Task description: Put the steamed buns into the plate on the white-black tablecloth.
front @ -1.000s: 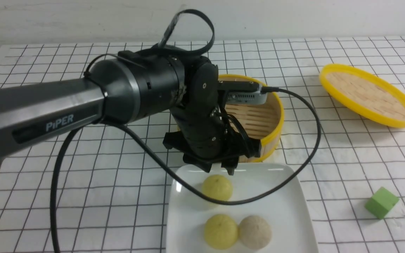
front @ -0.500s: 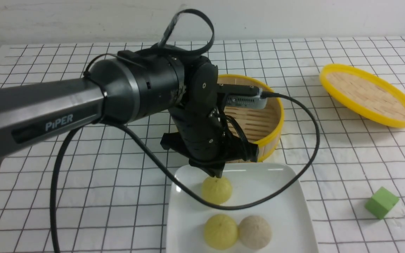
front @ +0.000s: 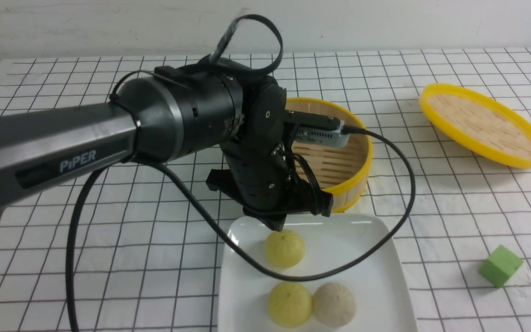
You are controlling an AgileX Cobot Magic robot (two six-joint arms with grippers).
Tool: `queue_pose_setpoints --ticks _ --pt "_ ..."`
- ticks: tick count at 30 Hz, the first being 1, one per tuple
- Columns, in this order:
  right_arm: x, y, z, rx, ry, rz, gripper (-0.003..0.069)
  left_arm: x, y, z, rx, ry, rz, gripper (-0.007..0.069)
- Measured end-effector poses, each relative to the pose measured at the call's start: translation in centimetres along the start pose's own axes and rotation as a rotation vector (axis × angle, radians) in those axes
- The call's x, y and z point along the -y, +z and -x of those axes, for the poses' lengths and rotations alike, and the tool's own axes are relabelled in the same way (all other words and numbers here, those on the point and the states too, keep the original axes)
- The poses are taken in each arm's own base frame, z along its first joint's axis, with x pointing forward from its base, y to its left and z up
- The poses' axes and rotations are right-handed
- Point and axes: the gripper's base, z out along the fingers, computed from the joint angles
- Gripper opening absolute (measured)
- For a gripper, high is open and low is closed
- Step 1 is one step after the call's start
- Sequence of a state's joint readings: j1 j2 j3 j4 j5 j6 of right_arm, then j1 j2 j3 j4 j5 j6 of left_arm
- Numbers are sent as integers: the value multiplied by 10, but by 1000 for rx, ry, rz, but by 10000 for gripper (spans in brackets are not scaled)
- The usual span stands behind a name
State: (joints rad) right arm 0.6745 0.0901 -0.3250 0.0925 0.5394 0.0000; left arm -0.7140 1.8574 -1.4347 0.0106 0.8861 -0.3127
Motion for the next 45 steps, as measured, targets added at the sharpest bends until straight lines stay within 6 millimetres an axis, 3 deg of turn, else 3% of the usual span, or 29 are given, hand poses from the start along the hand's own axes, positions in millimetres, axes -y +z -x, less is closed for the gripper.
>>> queue_pose_setpoints --ticks 9,14,18,23,28,30,32,33,34,35,39,43,45 --pt "3 0 -10 39 4 -38 20 -2 0 1 8 20 24 13" --pt "16 11 -41 60 40 -252 27 -3 -1 1 12 26 30 17" --pt "27 18 -65 -10 60 -407 30 -3 -15 2 46 28 23 19" --pt "37 21 -91 -104 108 -558 36 -6 -63 0 156 45 21 22" --pt "41 20 -91 -76 120 -628 39 -14 -110 -9 234 60 42 28" --pt "41 19 -91 -72 123 -639 39 -20 -142 -21 270 64 62 31" --pt "42 19 -91 -72 123 -640 41 -23 -153 -26 278 63 68 31" --pt "42 19 -91 -72 124 -641 44 -27 -171 -35 293 59 77 31" --pt "42 19 -91 -71 124 -642 44 -28 -175 -37 297 59 81 31" --pt "42 19 -91 -71 124 -642 48 -34 -196 -49 319 56 97 33" --pt "42 19 -91 -71 127 -654 56 -50 -235 -76 364 50 166 35" --pt "44 18 -91 -68 137 -686 63 -64 -265 -105 454 16 186 37" --pt "44 17 -91 -67 140 -698 65 -67 -269 -113 466 5 183 37"
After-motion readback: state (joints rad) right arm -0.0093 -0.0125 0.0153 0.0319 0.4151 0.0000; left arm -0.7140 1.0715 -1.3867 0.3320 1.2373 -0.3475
